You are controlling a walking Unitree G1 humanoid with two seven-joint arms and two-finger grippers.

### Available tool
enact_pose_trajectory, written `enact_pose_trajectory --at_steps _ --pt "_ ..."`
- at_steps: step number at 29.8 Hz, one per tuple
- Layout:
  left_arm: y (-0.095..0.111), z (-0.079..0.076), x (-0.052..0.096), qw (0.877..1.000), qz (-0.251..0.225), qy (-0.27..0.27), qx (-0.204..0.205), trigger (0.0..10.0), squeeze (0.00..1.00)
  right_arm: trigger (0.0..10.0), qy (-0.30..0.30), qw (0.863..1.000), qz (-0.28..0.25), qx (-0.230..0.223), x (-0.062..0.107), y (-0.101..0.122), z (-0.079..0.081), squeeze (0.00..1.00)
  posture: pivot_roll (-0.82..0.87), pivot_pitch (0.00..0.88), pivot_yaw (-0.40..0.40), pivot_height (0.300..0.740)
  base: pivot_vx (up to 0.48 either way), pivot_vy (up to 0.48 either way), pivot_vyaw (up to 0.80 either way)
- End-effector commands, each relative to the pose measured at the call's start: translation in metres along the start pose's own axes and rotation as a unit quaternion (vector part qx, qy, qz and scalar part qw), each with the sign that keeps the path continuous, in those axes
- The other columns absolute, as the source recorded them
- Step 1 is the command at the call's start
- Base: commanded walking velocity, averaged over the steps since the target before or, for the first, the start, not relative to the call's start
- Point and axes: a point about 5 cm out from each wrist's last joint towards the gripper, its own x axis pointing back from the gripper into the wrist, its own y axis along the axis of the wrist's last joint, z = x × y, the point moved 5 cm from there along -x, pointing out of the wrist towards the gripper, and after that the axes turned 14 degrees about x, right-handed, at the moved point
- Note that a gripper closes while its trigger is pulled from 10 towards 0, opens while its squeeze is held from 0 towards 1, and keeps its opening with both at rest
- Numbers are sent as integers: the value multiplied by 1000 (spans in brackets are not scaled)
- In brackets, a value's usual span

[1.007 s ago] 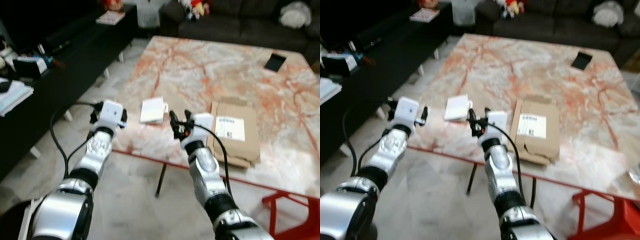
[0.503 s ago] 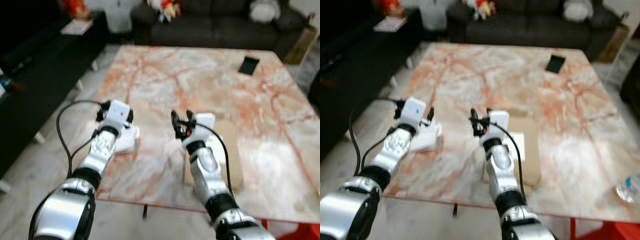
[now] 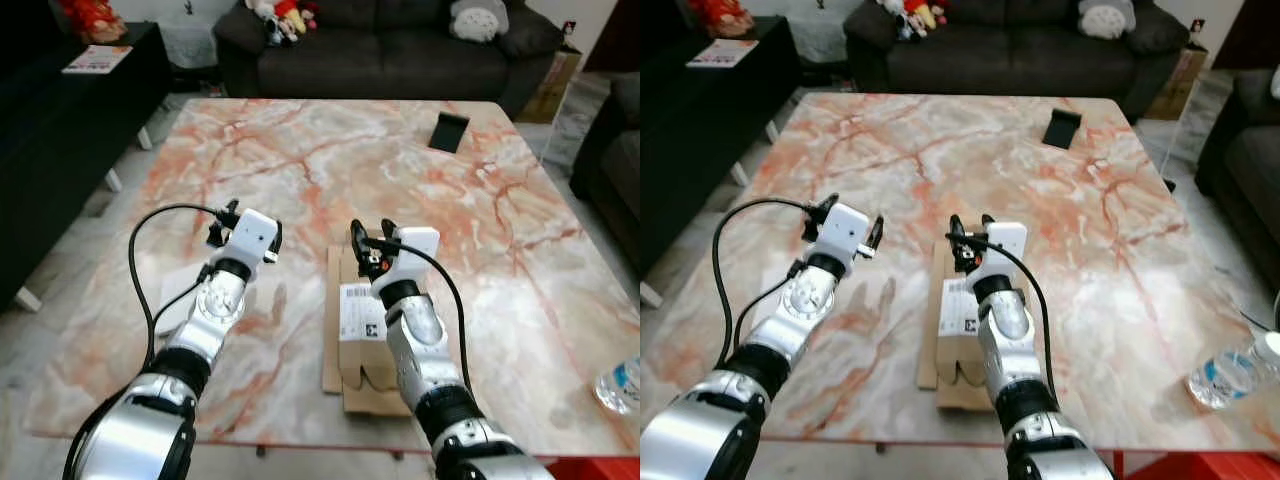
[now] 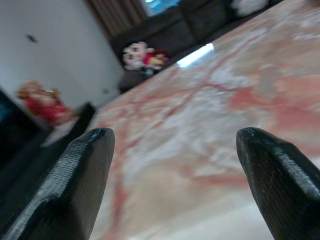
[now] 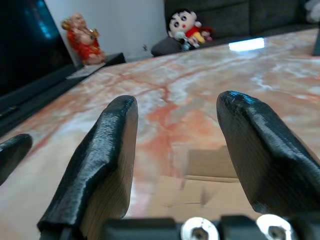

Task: Picking trash to rubbish bin

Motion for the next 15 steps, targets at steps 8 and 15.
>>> enact_pose_trajectory --at_steps 8,15 --pt "5 -11 -3 989 16 -15 -145 10000 0 10000 5 1000 1 -2 0 0 1 0 -19 43 -8 740 0 0 0" --pt "-19 -21 6 977 72 -57 -191 10000 0 10000 9 1000 2 0 0 -1 3 0 -22 36 -5 740 0 0 0"
